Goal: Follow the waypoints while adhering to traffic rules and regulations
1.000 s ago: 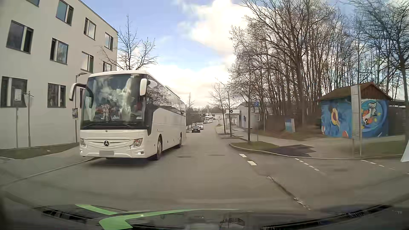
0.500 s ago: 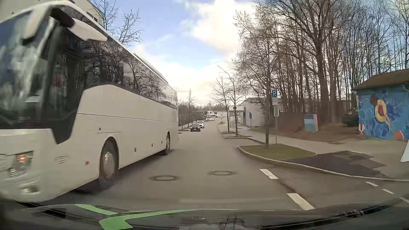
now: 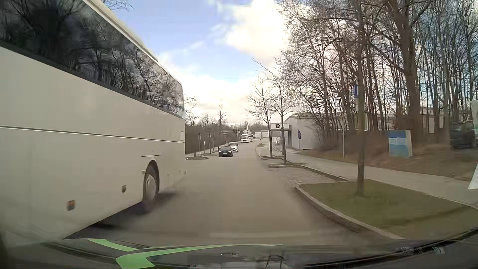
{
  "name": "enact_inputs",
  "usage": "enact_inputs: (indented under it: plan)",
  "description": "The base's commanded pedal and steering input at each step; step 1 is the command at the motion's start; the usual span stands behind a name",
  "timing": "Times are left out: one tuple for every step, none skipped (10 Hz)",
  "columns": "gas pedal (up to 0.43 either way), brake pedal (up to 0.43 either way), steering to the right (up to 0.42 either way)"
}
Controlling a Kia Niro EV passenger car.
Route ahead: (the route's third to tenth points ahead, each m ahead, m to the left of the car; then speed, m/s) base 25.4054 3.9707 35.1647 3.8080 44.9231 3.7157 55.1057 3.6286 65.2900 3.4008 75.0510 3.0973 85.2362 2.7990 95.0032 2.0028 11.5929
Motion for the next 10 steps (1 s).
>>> enact_inputs:
  plan:
    - [0.028,0.0,-0.006]
    - [0.028,0.0,-0.006]
    - [0.028,0.0,-0.006]
    - [0.039,0.0,-0.006]
    - [0.039,0.0,-0.006]
    - [0.039,0.0,-0.006]
    - [0.039,0.0,-0.006]
    - [0.039,0.0,-0.006]
    - [0.039,0.0,-0.004]
    - [0.039,0.0,-0.003]
